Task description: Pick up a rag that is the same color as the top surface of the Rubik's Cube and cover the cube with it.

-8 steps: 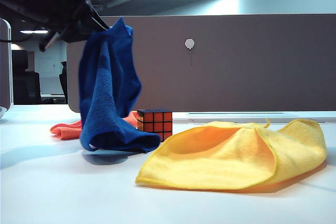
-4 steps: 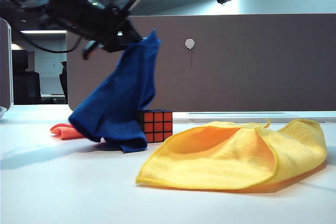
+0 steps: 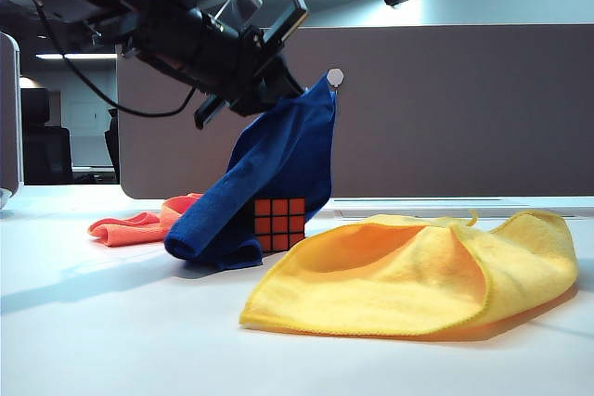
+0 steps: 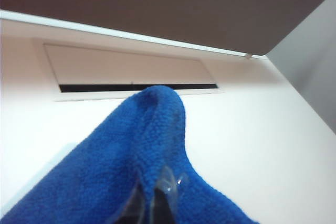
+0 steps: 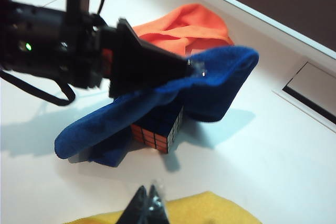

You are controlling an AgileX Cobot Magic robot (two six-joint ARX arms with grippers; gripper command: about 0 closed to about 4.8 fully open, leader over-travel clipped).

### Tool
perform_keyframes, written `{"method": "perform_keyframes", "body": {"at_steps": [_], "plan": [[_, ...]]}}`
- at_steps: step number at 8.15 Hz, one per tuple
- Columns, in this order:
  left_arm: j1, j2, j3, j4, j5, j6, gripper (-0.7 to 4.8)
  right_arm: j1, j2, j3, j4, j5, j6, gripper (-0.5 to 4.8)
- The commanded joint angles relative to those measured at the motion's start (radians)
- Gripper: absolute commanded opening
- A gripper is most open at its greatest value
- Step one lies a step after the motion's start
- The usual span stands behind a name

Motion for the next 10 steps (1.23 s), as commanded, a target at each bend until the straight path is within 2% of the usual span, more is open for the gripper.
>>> {"method": "perform_keyframes", "body": {"at_steps": [1,2,3,4,5,6,9,10], "plan": [[-0.043,0.032,0.003,0.013,0.058,-0.029,-0.06,0.0,-0.003,0.005,0.036,0.002,-0.006,-0.01],[-0.134,0.034,0.003,0.01,0.032,-0.016,-0.06,-0.001,-0.003,0.005,0.037,0.051,-0.007,-0.01],[-0.147,0.039,0.002,-0.003,-0.042,-0.017,-0.03,-0.001,-0.004,0.005,0.037,0.051,-0.007,-0.01],[-0.147,0.04,0.002,-0.011,-0.081,-0.016,1.31,-0.001,-0.004,0.005,0.037,0.05,-0.007,-0.01],[-0.145,0.04,0.003,-0.001,-0.094,0.047,4.79,-0.001,-0.004,0.005,0.04,0.05,-0.007,-0.01],[-0.145,0.04,0.004,0.09,-0.031,0.072,4.79,-0.001,-0.004,0.005,0.04,0.05,-0.007,-0.01],[-0.148,0.039,0.004,0.231,0.121,0.092,4.79,-0.001,-0.004,0.005,0.04,0.05,-0.007,-0.01],[-0.148,0.039,0.004,0.295,0.137,0.099,4.79,-0.001,-0.004,0.005,0.04,0.05,-0.007,-0.01]]}}
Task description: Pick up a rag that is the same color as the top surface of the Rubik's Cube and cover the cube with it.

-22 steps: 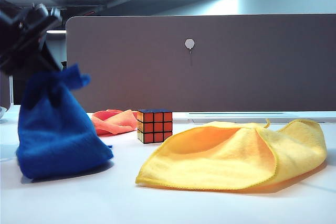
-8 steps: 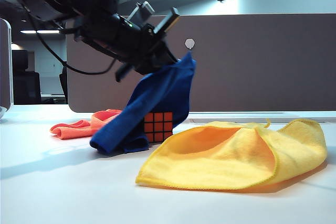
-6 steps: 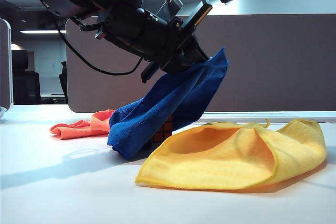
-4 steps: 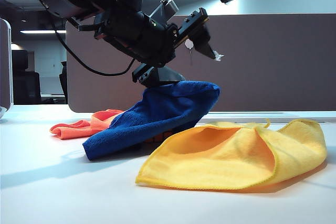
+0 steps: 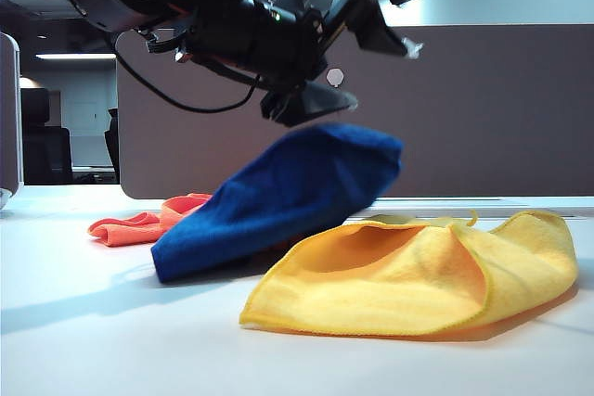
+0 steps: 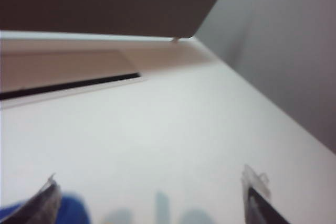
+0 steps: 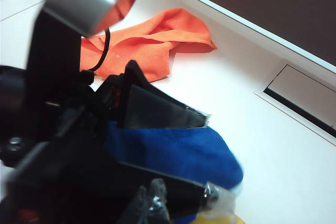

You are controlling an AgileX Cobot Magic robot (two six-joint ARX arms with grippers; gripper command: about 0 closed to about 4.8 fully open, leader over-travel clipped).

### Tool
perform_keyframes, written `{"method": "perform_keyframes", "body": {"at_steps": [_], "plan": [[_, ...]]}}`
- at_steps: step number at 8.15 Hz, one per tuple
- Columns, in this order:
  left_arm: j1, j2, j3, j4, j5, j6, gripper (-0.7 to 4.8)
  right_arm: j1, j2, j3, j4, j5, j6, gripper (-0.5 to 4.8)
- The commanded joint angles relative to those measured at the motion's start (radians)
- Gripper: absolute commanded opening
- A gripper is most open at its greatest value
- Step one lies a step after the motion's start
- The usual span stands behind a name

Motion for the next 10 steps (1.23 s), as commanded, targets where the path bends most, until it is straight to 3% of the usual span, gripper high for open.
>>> {"method": "perform_keyframes", "body": {"at_steps": [1,4,5,7,8,9,10], "plan": [[-0.003,-0.003,0.003,0.137,0.05,0.029,4.79,0.0,-0.004,0.005,0.021,-0.002,-0.003,-0.01],[0.056,-0.005,0.004,0.1,-0.203,0.182,4.79,0.0,-0.011,0.005,0.021,-0.002,-0.003,-0.01],[0.075,-0.005,0.004,0.086,-0.203,0.174,4.79,0.0,-0.013,0.005,0.025,-0.002,-0.003,-0.01],[0.233,-0.064,0.003,-0.037,-0.2,0.157,4.79,-0.018,-0.084,0.005,0.142,0.065,0.0,-0.01],[0.262,-0.084,0.003,-0.047,-0.2,0.156,4.79,-0.045,-0.103,0.005,0.15,0.065,0.002,-0.01],[0.328,-0.138,0.003,-0.112,-0.199,0.157,4.79,-0.127,-0.142,0.005,0.137,0.049,0.009,-0.01],[0.374,-0.185,0.003,-0.183,-0.196,0.161,4.79,-0.252,-0.201,0.005,0.125,-0.032,0.013,-0.01]]}}
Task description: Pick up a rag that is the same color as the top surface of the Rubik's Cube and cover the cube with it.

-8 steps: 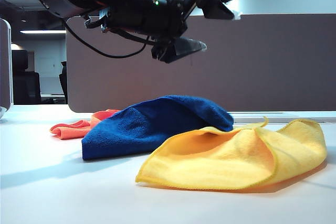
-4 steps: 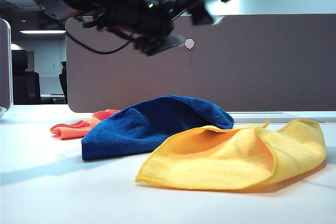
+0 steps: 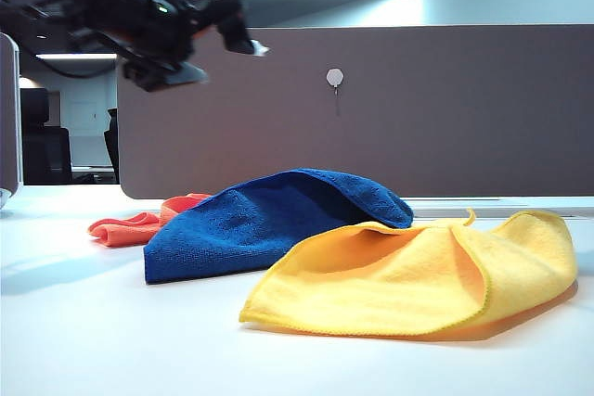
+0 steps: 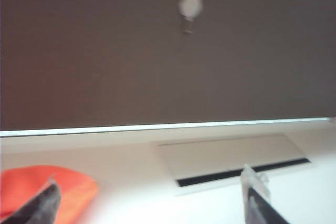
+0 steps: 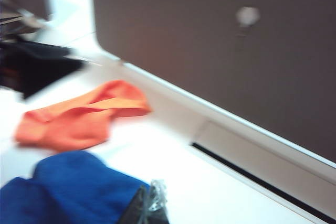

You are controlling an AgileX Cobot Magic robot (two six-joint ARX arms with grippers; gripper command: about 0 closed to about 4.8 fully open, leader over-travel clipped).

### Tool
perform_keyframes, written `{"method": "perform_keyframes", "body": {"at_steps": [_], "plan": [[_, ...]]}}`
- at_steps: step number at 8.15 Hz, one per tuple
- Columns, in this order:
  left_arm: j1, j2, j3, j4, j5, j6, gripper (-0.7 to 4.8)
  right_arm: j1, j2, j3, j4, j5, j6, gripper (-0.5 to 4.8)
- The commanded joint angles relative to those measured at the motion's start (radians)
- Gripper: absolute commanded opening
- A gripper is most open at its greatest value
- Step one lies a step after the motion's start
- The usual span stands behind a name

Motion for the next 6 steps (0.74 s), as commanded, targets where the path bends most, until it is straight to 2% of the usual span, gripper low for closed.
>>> {"method": "perform_keyframes", "body": {"at_steps": [1,2,3,4,5,6], "plan": [[0.078,-0.097,0.003,-0.148,0.044,0.053,4.71,-0.214,-0.106,0.004,-0.021,-0.135,0.01,-0.01],[0.09,-0.125,0.003,-0.204,0.057,0.094,4.05,-0.285,-0.143,-0.011,-0.024,-0.185,0.01,-0.01],[0.094,-0.146,0.003,-0.248,0.056,0.115,3.66,-0.327,-0.175,-0.039,-0.021,-0.22,0.011,-0.01],[0.099,-0.179,0.003,-0.297,0.044,0.144,2.77,-0.369,-0.226,-0.087,-0.022,-0.25,0.011,-0.01],[0.105,-0.22,0.003,-0.333,0.039,0.181,1.38,-0.396,-0.298,-0.155,-0.022,-0.254,0.011,-0.01],[0.106,-0.233,0.003,-0.347,0.03,0.187,0.9,-0.396,-0.318,-0.173,-0.023,-0.254,0.011,-0.01]]}}
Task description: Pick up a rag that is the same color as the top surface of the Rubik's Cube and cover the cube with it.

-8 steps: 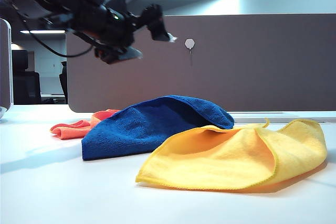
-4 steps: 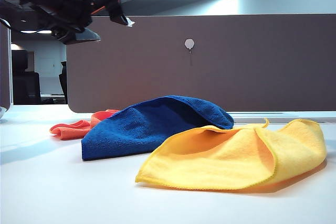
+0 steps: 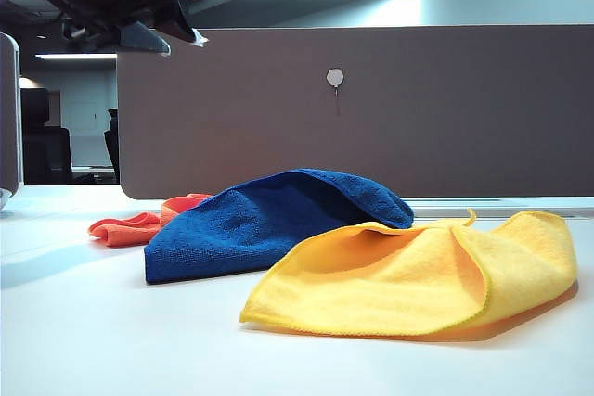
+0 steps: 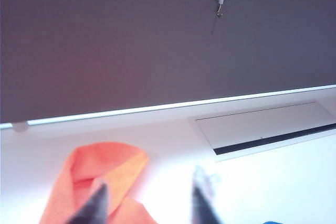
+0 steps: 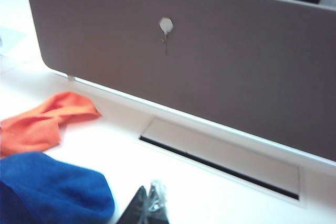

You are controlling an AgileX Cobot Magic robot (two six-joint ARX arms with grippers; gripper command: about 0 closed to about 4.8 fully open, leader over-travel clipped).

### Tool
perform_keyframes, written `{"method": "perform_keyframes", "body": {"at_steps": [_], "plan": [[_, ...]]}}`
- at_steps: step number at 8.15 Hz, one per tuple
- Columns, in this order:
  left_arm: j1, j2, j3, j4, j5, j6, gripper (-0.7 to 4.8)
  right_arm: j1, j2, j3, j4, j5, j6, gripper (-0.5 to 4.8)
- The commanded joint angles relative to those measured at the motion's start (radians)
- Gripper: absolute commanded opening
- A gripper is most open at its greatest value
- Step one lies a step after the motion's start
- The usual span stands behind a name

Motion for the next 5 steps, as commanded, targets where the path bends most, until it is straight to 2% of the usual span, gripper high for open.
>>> {"method": "perform_keyframes", "body": {"at_steps": [1,3,4,5], "plan": [[0.009,-0.06,0.003,-0.049,-0.048,0.051,-0.06,-0.006,-0.111,-0.081,0.014,-0.013,0.008,-0.01],[0.047,-0.116,0.002,-0.196,-0.081,0.065,-0.06,-0.006,-0.247,-0.119,-0.029,-0.011,0.007,-0.01],[0.05,-0.187,0.001,-0.263,-0.089,0.124,-0.06,-0.006,-0.315,-0.12,-0.123,0.037,-0.01,-0.01],[0.05,-0.201,0.001,-0.266,-0.089,0.127,-0.06,-0.006,-0.322,-0.121,-0.135,0.037,-0.012,-0.01]]}}
